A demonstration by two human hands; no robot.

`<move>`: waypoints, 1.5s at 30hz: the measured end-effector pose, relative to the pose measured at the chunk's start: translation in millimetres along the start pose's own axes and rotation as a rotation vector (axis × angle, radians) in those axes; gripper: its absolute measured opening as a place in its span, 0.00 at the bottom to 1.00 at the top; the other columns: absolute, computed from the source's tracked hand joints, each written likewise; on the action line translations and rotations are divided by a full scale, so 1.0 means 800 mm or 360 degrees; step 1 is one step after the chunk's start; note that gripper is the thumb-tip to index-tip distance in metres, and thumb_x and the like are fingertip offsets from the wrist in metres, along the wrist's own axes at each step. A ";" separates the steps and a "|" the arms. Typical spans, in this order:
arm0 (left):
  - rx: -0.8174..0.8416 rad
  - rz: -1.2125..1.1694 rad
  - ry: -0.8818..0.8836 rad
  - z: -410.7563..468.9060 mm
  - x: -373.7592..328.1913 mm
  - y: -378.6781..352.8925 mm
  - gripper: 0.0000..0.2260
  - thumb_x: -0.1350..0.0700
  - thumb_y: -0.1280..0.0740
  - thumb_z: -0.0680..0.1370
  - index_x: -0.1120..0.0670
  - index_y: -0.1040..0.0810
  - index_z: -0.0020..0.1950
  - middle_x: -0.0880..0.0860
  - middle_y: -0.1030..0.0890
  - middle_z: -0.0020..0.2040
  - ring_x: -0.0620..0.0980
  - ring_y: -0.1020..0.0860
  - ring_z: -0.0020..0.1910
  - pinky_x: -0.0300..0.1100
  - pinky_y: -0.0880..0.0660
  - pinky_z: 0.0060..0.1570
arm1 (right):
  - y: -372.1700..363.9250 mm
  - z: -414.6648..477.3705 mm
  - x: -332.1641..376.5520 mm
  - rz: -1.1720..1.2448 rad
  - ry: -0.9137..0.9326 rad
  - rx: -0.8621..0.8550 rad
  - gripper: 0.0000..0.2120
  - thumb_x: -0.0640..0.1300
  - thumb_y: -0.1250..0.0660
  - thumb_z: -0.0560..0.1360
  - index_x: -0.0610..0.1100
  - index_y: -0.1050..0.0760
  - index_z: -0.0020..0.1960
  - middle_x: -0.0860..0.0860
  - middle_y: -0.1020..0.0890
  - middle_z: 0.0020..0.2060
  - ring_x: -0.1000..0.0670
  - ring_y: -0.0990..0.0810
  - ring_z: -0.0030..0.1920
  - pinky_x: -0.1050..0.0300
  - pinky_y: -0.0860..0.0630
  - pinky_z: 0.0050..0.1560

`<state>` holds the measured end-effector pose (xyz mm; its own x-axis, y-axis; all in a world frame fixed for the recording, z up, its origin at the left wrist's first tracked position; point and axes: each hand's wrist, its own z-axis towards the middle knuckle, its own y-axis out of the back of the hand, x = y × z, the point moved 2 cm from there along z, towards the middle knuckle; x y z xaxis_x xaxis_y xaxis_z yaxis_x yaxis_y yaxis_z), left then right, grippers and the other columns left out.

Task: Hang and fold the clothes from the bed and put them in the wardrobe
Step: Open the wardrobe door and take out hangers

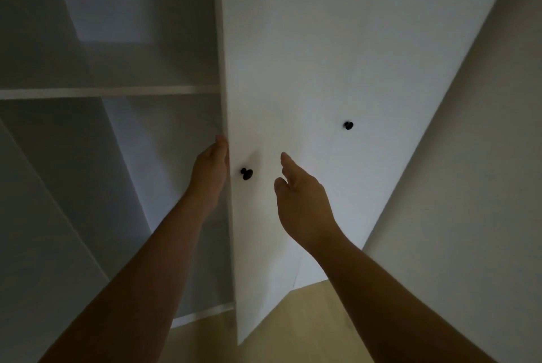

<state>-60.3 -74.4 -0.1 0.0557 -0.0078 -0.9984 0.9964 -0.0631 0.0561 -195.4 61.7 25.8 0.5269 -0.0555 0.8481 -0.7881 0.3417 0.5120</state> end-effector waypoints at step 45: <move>0.1561 0.0260 -0.0511 -0.118 -0.019 -0.367 0.25 0.43 0.33 0.73 0.42 0.26 0.71 0.34 0.21 0.62 0.34 0.23 0.62 0.41 0.30 0.70 | 0.280 -0.062 -0.144 -0.0046 -0.0447 -0.1053 0.15 0.44 0.44 0.84 0.52 0.19 0.58 0.57 0.15 0.46 0.56 0.21 0.49 0.75 0.28 0.39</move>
<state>-347.6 38.3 -1.7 0.0223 -0.3448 -0.9384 0.4815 -0.8189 0.3124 -417.0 191.4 35.8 0.3726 -0.2821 0.8841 -0.3705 0.8282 0.4205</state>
